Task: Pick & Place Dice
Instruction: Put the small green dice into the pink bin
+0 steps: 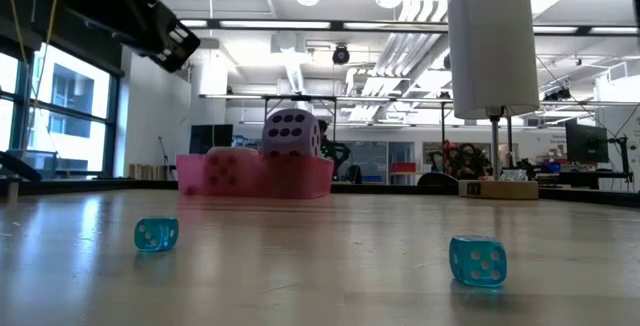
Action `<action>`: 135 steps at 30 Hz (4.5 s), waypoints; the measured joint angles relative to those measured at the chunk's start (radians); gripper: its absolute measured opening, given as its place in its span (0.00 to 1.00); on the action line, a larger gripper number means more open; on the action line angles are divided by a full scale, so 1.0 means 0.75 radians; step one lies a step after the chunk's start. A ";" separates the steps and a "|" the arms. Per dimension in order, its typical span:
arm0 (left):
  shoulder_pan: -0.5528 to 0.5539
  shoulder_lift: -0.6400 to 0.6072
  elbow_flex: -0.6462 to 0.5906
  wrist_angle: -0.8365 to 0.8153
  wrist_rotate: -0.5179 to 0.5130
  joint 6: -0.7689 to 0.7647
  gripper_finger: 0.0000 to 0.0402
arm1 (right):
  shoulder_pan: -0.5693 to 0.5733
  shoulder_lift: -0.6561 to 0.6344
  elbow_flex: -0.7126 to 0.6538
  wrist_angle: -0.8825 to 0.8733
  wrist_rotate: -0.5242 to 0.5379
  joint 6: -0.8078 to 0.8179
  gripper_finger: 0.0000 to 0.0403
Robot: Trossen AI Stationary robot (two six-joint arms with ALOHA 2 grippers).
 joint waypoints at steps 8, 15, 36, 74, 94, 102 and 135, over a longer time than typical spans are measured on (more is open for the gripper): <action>-0.147 0.171 -0.001 0.040 0.002 0.004 0.22 | 0.062 -0.156 -0.290 -0.004 -0.005 0.097 0.33; -0.166 0.202 -0.001 0.025 0.002 0.031 0.22 | 0.114 -0.580 -0.760 0.226 0.006 0.540 0.33; -0.224 0.202 -0.001 -0.021 0.003 0.065 0.22 | 0.093 -0.818 -1.298 0.888 -0.035 0.895 0.33; -0.224 0.202 -0.001 -0.020 0.000 0.027 0.22 | 0.058 -0.667 -1.379 1.112 -0.102 0.819 0.33; -0.225 0.202 -0.001 -0.014 -0.009 -0.016 0.22 | 0.057 -0.671 -1.434 1.196 -0.158 0.770 0.09; -0.228 0.151 -0.001 -0.051 -0.304 -0.233 0.22 | -0.070 -0.659 -1.325 1.365 0.094 0.455 0.09; -0.645 -0.007 -0.309 0.370 -0.986 -0.211 0.22 | -1.173 0.072 0.207 1.447 -0.112 -1.409 0.09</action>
